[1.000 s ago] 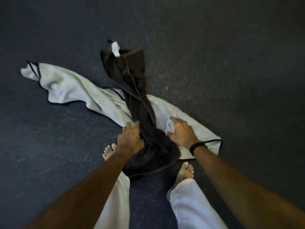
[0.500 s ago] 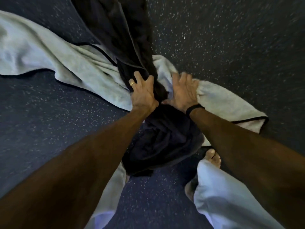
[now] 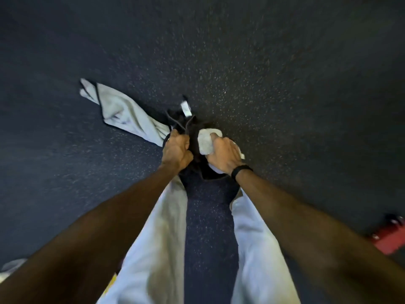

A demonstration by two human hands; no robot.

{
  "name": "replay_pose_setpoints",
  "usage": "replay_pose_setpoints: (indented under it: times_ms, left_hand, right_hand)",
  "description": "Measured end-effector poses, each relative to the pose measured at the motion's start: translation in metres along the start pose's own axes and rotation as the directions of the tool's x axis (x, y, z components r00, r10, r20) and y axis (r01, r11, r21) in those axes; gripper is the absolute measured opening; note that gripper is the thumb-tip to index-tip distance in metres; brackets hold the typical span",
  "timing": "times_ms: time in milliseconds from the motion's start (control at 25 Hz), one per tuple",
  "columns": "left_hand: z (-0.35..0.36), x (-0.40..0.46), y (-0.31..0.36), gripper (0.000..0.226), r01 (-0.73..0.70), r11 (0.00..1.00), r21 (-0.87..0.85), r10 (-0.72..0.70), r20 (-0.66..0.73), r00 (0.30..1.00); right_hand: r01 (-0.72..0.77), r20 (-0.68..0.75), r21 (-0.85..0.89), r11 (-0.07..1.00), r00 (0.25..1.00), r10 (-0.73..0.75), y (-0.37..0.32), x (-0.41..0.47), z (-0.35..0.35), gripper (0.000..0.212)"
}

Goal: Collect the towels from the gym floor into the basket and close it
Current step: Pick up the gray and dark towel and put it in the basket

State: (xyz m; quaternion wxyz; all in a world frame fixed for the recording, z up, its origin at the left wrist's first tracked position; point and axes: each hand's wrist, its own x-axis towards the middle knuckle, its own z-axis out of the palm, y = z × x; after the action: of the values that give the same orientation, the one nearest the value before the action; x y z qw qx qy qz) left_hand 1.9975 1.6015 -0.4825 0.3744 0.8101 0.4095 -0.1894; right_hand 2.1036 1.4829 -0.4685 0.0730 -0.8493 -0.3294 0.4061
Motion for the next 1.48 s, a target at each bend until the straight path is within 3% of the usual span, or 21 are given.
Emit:
replay_pose_setpoints:
  times_ms: [160,320,440,560,680,880,1000,1080,1160,1320,1480]
  left_hand:
    - [-0.115,-0.089,0.031,0.026,-0.059,0.998,0.003,0.059,-0.026,0.998]
    - [-0.199,-0.173,0.047,0.016,-0.067,0.998,-0.003,0.066,-0.155,0.986]
    - [-0.227,-0.237,0.046,0.017,-0.045,0.999,-0.009,0.041,-0.291,0.956]
    - [-0.225,-0.288,0.039,0.028,-0.014,0.998,-0.066,-0.015,-0.420,0.908]
    - [-0.213,-0.345,0.029,0.031,0.053,0.986,-0.157,-0.130,-0.541,0.831]
    - [-0.183,-0.461,-0.002,0.021,0.181,0.933,-0.310,-0.352,-0.695,0.627]
    - [-0.145,-0.552,-0.030,0.020,0.274,0.863,-0.424,-0.504,-0.752,0.426]
    - [-0.119,-0.603,-0.046,0.027,0.308,0.817,-0.488,-0.571,-0.760,0.311]
    - [-0.081,-0.669,-0.065,0.036,0.331,0.753,-0.568,-0.641,-0.747,0.175]
    - [0.012,-0.804,-0.099,0.060,0.326,0.566,-0.757,-0.773,-0.625,-0.110]
    - [0.113,-0.933,-0.113,0.058,0.245,0.394,-0.886,-0.838,-0.456,-0.300]
  right_hand:
    - [0.077,-0.059,0.013,0.997,0.995,-0.076,-0.091,-0.087,-0.081,0.055]
    - [0.196,-0.143,-0.003,0.981,0.970,-0.194,-0.166,-0.151,-0.130,0.055]
    - [0.334,-0.118,-0.077,0.939,0.932,-0.342,-0.200,-0.193,-0.143,0.057]
    - [0.492,-0.098,-0.203,0.847,0.850,-0.517,-0.217,-0.220,-0.146,0.049]
    - [0.660,-0.020,-0.308,0.685,0.715,-0.699,-0.240,-0.251,-0.144,0.036]
    - [0.865,0.193,-0.416,0.280,0.385,-0.902,-0.285,-0.317,-0.100,0.029]
    - [0.926,0.347,-0.378,-0.008,0.134,-0.928,-0.318,-0.386,-0.045,0.026]
    - [0.939,0.404,-0.319,-0.127,0.013,-0.915,-0.334,-0.428,-0.007,0.033]
    - [0.930,0.473,-0.251,-0.269,-0.125,-0.872,-0.347,-0.485,0.048,0.047]
    - [0.865,0.614,-0.122,-0.486,-0.320,-0.722,-0.348,-0.612,0.177,0.070]
    - [0.742,0.723,0.048,-0.669,-0.487,-0.489,-0.316,-0.752,0.297,0.066]
